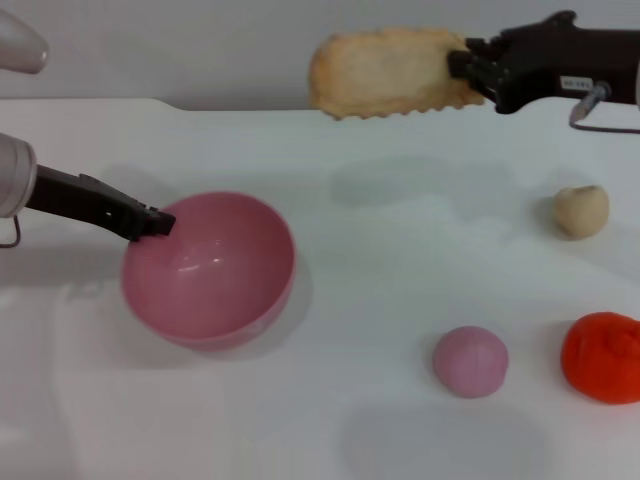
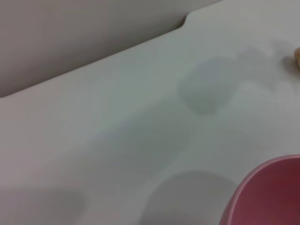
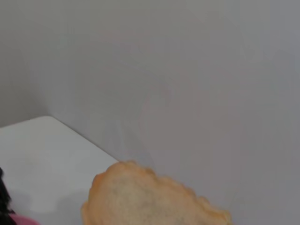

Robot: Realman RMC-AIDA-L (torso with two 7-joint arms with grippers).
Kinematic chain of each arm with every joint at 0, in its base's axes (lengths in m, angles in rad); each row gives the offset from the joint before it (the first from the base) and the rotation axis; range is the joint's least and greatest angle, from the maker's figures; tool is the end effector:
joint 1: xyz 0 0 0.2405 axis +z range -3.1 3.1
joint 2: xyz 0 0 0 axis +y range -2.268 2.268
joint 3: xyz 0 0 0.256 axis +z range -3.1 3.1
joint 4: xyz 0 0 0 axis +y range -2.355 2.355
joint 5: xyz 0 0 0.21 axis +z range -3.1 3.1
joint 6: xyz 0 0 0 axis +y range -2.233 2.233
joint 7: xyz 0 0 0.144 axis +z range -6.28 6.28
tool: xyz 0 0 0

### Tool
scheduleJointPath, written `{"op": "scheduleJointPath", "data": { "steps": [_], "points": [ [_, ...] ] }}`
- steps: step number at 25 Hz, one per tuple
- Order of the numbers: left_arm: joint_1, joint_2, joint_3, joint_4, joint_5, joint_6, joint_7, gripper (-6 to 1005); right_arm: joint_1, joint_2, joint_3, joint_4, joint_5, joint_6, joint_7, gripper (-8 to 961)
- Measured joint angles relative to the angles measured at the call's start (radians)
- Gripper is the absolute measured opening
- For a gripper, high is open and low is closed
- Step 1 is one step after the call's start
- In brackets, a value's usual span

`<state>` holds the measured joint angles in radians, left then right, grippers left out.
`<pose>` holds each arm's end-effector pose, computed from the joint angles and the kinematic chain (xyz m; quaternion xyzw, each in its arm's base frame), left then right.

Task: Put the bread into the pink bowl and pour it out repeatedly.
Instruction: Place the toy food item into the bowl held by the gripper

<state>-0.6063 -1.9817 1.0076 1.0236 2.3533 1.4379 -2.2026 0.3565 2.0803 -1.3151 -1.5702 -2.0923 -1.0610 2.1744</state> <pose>-0.2446 0.3828 0.0480 -0.9112 -0.3694 0.0194 0.1815 0.1408 0.3711 0.0548 -0.9174 0.1740 0.1458 0.3269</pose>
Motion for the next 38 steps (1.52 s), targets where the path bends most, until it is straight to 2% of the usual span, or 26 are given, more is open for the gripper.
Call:
{"op": "scheduleJointPath", "data": {
  "steps": [6, 13, 20, 24, 31, 38],
  "points": [
    [-0.013, -0.011, 0.007, 0.003, 0.000, 0.014, -0.004, 47, 0.086, -0.009, -0.007, 0.001, -0.030, -0.124, 0.046, 109],
    [-0.034, -0.015, 0.021, 0.002, 0.000, 0.015, -0.006, 47, 0.153, -0.011, -0.022, 0.010, -0.137, -0.255, 0.122, 108],
    [-0.043, -0.023, 0.064, -0.001, 0.000, 0.009, -0.006, 47, 0.236, -0.009, -0.030, 0.051, -0.173, -0.369, 0.143, 103],
    [-0.048, -0.033, 0.079, -0.002, 0.000, 0.008, -0.005, 47, 0.275, -0.009, -0.062, 0.084, -0.175, -0.379, 0.144, 102],
    [-0.050, -0.038, 0.091, 0.000, 0.000, 0.007, -0.007, 47, 0.346, -0.010, -0.136, 0.138, -0.179, -0.391, 0.139, 101],
    [-0.049, -0.046, 0.091, 0.002, 0.000, 0.007, -0.007, 47, 0.412, -0.007, -0.162, 0.236, -0.181, -0.380, 0.141, 99]
  ]
}}
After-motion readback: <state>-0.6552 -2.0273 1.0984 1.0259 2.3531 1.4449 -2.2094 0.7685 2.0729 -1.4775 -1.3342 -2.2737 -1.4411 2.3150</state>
